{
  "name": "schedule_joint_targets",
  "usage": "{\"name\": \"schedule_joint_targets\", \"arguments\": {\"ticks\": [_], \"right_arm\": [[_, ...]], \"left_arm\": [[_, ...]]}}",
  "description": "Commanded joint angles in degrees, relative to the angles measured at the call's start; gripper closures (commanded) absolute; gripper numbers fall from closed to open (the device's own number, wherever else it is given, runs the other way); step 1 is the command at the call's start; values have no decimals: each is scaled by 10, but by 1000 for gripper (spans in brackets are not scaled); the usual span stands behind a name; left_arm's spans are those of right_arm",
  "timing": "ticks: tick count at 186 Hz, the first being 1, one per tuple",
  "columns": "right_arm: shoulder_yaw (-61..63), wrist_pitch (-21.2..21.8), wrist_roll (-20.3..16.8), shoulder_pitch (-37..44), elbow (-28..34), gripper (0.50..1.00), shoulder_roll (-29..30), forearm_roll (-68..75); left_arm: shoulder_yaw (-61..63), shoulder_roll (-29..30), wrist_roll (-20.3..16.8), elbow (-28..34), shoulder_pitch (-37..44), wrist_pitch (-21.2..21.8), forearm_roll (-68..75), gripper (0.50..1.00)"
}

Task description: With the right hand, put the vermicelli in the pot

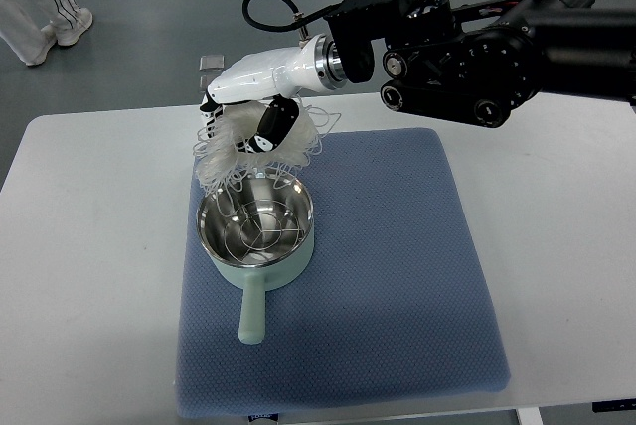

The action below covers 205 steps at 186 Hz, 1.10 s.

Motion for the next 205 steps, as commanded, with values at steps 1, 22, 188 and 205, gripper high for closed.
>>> {"name": "schedule_joint_targets", "arguments": {"ticks": [1,22,188,205], "right_arm": [[-6,0,-1,-11,0,1000,16,1],[-8,1,-1,-27,-1,1000,26,2],[3,0,-2,-80,-30,599,-2,34],[31,0,-7,-94,-48,597,-24,91]], "left_arm": [[0,0,0,0,0,0,0,500],[0,0,0,1,-4,0,0,500],[1,0,0,1,-17,0,0,500],[0,0,0,1,-17,0,0,500]]}}
